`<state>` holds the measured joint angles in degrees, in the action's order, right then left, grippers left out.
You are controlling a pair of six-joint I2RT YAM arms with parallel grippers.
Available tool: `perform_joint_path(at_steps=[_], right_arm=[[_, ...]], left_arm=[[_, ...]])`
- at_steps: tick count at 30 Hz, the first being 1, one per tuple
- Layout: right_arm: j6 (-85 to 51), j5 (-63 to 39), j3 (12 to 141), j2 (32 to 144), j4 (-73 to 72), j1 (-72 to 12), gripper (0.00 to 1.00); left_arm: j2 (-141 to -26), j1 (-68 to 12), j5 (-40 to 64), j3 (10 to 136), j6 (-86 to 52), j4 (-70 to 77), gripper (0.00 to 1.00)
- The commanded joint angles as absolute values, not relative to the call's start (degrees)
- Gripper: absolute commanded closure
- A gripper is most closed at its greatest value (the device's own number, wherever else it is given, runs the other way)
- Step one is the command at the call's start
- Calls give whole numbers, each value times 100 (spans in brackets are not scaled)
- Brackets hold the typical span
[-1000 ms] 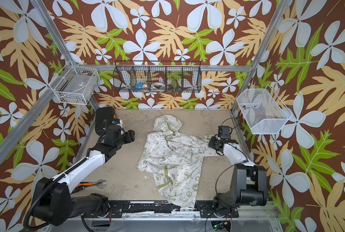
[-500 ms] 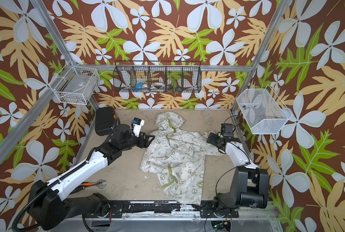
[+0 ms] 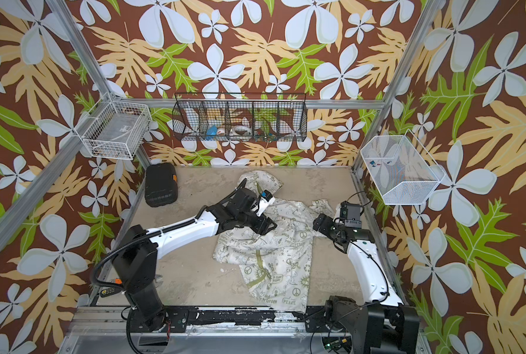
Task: Unzip the jacket
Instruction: Flatten out the jacket at the center of the board.
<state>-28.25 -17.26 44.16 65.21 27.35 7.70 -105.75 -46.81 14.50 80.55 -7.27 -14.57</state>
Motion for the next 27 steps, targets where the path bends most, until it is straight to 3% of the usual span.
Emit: perform_joint_path(at_steps=[1,14,19,22,26,27], right_arm=[[-2772,-2061,4464,6749,2819,765,11],[-2659,-2271,4334,7135,2505,765,14],[-2621,-2298,4346,7168,2453,765,15],[-2580,-2351,4389,7196,2443,765,18],[-2514,-2311,4575,7248,2447,772,21],[-2522,-2319,4619,7259,2431,770,22]], left_arm=[[-11048,-4792,1122,8503,-946,-2255,33],[-11565,-4981,451,8886,-1164,-3070,37],[-11517,-4979,542,8929,-1320,-2943,45],[-11541,-4977,865,8930,-1487,-2812,62],[-11306,-4966,1347,8795,-1912,-2274,100],[-11169,-4956,1332,8753,-1970,-2149,100]])
